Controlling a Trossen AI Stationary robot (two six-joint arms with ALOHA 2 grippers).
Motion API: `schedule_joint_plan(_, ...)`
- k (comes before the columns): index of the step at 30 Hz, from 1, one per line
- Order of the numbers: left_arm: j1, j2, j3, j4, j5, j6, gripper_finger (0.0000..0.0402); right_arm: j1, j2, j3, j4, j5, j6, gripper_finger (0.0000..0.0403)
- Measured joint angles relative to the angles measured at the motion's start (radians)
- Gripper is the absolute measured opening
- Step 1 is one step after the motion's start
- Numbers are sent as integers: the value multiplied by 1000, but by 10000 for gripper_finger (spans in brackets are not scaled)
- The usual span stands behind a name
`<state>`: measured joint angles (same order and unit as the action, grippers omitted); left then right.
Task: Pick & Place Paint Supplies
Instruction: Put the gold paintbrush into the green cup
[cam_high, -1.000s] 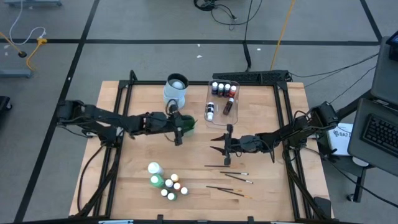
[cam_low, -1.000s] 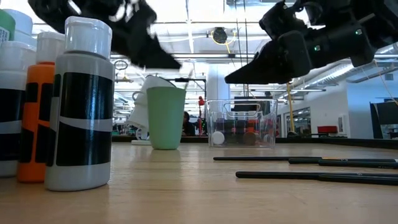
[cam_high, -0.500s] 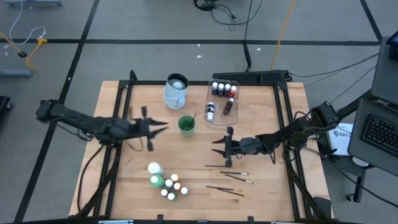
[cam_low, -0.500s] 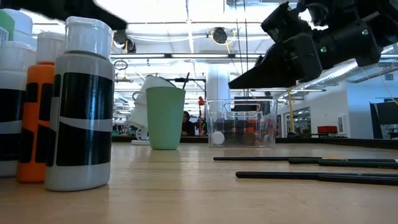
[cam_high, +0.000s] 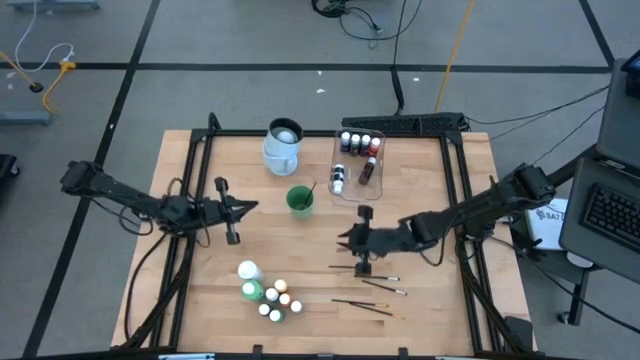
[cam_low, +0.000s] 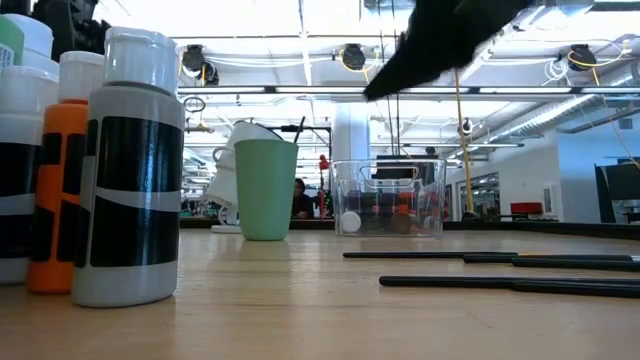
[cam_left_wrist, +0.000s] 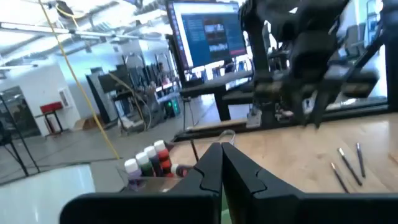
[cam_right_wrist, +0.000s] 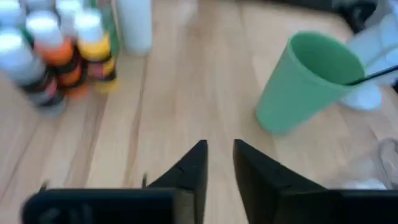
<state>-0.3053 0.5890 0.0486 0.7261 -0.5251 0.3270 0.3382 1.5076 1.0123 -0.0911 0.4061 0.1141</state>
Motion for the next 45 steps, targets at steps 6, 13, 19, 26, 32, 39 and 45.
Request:
schedule_joint_plan(6,18,3,50,-136,0,-12,2,120,10,205,-351,16,153,5)
schedule_joint_plan(13,46,3,70,-149,100,-24,2,328,12,208,-589,2,544,4)
schedule_joint_plan(19,65,5,70,-136,159,-59,4,531,25,200,-567,112,857,1)
schedule_joint_plan(26,72,6,70,-130,159,-21,4,595,104,200,-564,118,1079,3)
schedule_joint_plan(32,72,7,69,-126,159,-17,7,521,191,199,-506,-7,1135,58)
schedule_joint_plan(39,72,7,69,-125,158,-7,19,444,281,199,-370,-135,1056,159)
schedule_joint_plan(45,72,7,69,-126,158,-7,5,446,331,199,-393,-355,1183,190)
